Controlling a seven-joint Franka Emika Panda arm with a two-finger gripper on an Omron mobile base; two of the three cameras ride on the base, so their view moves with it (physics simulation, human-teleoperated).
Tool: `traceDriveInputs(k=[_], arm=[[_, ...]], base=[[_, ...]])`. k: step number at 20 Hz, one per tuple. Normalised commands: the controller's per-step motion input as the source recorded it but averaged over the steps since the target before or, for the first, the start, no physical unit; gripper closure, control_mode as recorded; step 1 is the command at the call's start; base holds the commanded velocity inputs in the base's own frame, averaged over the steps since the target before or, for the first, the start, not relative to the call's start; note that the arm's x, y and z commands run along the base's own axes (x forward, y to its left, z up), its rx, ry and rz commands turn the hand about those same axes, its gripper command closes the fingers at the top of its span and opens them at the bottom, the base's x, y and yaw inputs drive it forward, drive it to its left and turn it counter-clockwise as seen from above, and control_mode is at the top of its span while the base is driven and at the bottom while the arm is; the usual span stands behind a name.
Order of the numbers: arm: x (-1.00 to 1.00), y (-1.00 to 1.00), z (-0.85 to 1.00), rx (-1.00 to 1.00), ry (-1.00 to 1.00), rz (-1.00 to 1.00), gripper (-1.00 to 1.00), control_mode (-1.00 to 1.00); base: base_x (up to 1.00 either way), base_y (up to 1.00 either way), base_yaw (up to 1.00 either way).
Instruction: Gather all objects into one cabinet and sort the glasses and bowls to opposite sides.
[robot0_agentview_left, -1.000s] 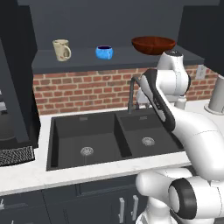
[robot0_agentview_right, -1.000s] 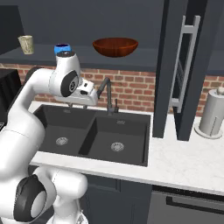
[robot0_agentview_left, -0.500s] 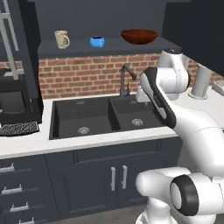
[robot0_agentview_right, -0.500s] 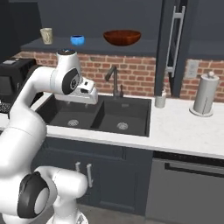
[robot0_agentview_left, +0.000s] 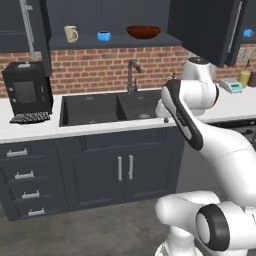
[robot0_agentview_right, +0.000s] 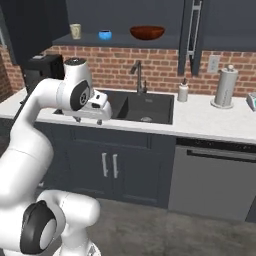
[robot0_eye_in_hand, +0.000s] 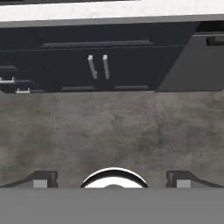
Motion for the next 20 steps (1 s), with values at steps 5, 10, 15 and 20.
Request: traceDriveInputs(k=[5, 10, 15, 20], arm=[[0.0, 0.0, 0.0, 0.0, 0.0, 0.0, -1.0, 1.0], [0.0, 0.0, 0.0, 0.0, 0.0, 0.0, -1.0, 1.0], [0.0, 0.0, 0.0, 0.0, 0.0, 0.0, -1.0, 1.0], [0.0, 0.0, 0.0, 0.0, 0.0, 0.0, -1.0, 1.0]], base=[[-0.55, -0.58, -0.03], [-0.39, -0.97, -0.05], [-0.04, -1.0, -0.02], [0.02, -0.98, 0.0]])
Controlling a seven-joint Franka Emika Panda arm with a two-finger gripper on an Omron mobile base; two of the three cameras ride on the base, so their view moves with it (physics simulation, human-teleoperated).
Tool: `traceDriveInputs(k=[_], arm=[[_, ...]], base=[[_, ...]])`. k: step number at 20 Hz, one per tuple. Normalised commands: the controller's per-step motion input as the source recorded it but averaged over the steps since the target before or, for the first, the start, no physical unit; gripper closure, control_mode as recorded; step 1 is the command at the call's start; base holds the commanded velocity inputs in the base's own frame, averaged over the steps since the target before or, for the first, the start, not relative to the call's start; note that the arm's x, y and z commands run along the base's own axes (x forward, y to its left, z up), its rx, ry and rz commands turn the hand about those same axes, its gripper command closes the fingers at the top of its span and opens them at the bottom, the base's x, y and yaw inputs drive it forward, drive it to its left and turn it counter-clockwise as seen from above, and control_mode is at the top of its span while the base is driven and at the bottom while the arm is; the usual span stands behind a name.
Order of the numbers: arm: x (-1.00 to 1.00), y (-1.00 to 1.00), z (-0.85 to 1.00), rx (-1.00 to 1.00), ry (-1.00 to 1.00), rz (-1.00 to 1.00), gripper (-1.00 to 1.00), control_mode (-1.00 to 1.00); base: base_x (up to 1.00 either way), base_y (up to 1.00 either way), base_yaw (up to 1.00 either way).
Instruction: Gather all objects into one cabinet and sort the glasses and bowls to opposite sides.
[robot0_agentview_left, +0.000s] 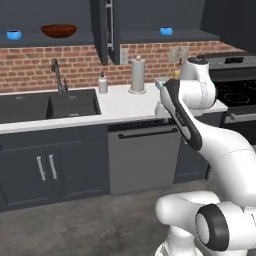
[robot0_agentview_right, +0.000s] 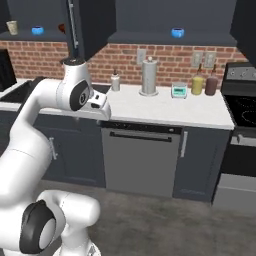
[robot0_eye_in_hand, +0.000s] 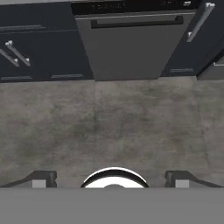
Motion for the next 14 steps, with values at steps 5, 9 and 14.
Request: traceDriveInputs(k=[5, 9, 14], arm=[[0.0, 0.0, 0.0, 0.0, 0.0, 0.0, -1.0, 1.0], [0.0, 0.0, 0.0, 0.0, 0.0, 0.0, -1.0, 1.0], [0.0, 0.0, 0.0, 0.0, 0.0, 0.0, -1.0, 1.0]], base=[[0.3, -0.85, 0.0], [0.47, -0.58, 0.0], [0.71, -0.09, 0.04]])
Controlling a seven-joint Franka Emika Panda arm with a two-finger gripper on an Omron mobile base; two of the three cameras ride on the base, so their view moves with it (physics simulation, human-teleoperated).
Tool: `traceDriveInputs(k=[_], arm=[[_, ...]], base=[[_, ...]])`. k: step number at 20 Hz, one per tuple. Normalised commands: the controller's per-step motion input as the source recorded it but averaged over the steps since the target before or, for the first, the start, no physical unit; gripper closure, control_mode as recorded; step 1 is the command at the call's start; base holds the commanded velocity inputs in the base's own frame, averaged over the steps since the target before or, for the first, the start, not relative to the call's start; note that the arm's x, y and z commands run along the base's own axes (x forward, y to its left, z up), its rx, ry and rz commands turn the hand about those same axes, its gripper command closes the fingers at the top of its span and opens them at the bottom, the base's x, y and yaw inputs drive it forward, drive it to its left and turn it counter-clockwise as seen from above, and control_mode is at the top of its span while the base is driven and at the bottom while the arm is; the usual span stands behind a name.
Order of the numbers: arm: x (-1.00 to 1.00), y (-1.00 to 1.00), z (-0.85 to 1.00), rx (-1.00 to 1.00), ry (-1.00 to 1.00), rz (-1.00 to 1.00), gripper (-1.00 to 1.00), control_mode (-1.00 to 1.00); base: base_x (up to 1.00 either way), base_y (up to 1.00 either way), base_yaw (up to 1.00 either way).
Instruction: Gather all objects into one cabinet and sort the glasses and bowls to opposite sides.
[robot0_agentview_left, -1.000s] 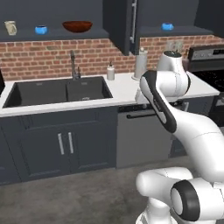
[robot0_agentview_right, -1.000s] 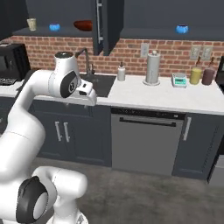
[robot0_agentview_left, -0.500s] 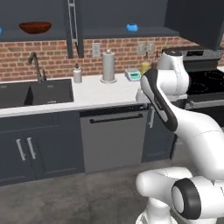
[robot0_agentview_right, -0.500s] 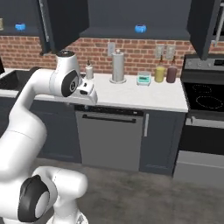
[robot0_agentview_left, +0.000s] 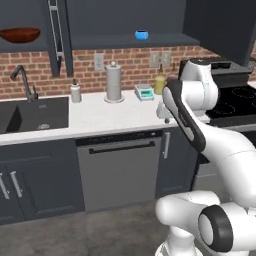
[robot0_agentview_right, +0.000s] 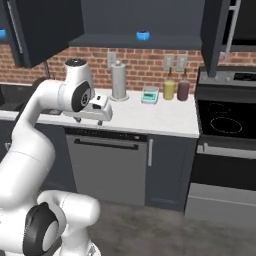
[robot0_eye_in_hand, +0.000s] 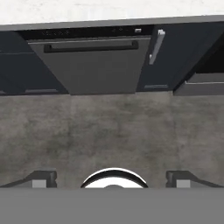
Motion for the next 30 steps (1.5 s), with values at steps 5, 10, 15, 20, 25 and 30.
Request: traceDriveInputs(k=[5, 10, 15, 20, 25, 30], arm=[[0.0, 0.0, 0.0, 0.0, 0.0, 0.0, -1.0, 1.0], [0.0, 0.0, 0.0, 0.0, 0.0, 0.0, -1.0, 1.0], [0.0, 0.0, 0.0, 0.0, 0.0, 0.0, -1.0, 1.0], [0.0, 0.0, 0.0, 0.0, 0.0, 0.0, -1.0, 1.0], [0.0, 0.0, 0.0, 0.0, 0.0, 0.0, -1.0, 1.0], [0.0, 0.0, 0.0, 0.0, 0.0, 0.0, -1.0, 1.0]], base=[[0.93, 0.0, 0.05], [1.0, -0.01, 0.08], [1.0, -0.19, 0.11], [0.99, -0.63, 0.11], [0.58, -0.74, 0.01], [0.02, -0.15, 0.0]])
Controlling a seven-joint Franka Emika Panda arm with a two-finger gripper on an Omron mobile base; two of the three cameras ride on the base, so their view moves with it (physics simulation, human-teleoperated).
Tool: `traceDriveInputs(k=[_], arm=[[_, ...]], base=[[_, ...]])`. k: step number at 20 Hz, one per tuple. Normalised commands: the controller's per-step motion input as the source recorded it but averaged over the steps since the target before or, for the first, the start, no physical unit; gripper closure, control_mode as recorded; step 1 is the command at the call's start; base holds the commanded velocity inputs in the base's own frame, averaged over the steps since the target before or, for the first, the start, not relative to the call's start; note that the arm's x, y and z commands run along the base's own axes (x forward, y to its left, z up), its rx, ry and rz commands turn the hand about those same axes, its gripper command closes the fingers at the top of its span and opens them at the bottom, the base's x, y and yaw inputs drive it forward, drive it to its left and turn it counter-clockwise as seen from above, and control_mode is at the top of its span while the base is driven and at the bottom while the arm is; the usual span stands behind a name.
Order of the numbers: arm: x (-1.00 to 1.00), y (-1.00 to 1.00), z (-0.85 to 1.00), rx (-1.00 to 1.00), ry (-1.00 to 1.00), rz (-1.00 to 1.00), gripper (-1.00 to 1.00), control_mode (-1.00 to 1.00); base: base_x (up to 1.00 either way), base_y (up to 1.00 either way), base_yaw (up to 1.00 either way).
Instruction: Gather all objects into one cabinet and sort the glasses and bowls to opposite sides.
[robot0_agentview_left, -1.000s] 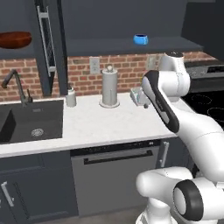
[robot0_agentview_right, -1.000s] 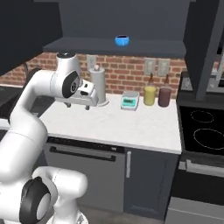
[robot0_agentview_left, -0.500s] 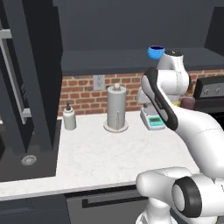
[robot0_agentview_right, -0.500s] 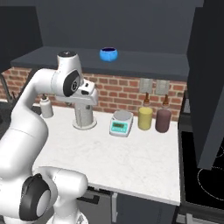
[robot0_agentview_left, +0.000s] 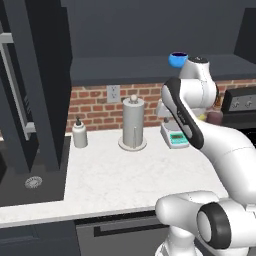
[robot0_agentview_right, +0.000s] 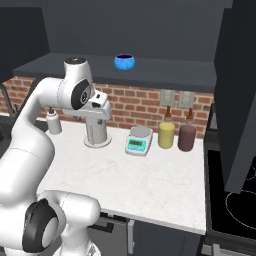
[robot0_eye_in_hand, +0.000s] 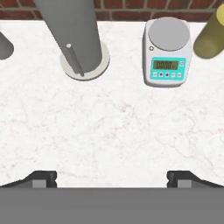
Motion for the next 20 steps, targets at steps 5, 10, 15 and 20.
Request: traceDriveInputs(k=[5, 10, 15, 20], arm=[[0.0, 0.0, 0.0, 0.0, 0.0, 0.0, -1.0, 1.0], [0.0, 0.0, 0.0, 0.0, 0.0, 0.0, -1.0, 1.0], [0.0, 0.0, 0.0, 0.0, 0.0, 0.0, -1.0, 1.0], [-0.27, -0.21, 0.43, 0.0, -0.2, -0.04, -1.0, -1.0]], base=[[0.0, 0.0, 0.0], [0.0, 0.0, 0.0], [-0.09, -0.07, -0.05], [-0.05, -0.03, -0.01]])
